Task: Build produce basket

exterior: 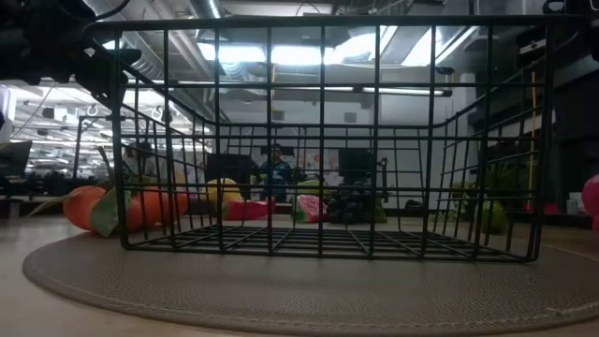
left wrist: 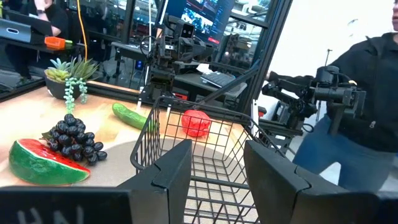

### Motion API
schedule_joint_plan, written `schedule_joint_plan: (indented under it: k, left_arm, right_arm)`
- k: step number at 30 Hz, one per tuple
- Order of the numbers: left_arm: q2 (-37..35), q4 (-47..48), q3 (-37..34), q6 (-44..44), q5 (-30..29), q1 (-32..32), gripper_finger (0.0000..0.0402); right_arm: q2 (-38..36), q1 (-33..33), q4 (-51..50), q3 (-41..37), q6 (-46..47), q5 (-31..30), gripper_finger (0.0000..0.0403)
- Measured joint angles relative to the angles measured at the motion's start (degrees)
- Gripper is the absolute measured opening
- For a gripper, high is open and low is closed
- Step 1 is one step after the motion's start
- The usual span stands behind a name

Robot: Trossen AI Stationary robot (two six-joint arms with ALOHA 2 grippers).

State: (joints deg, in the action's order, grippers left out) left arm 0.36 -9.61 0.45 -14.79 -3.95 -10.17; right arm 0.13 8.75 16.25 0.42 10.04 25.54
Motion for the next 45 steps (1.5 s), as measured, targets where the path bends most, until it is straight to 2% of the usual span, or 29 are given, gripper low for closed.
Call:
schedule_joint_plan:
  k: [35,40,45]
  left_arm:
    - [0.00,0.00,0.00,-0.01,0.00,0.00,0.0142]
    - [0.00,0.02,-0.02,-0.02,0.00,0.02,0.0142]
    - [0.00,0.00,-0.01,-0.02,0.00,0.02,0.0142]
  right_arm:
    - [0.00,-0.02,0.02,0.00,-0.06,0.00,0.0162]
    - [0.02,0.00,0.54,-0.02,-12.99,-3.68,0.0162]
    - [0.02,0.00,0.14,-0.02,-14.66,-4.92,0.0162]
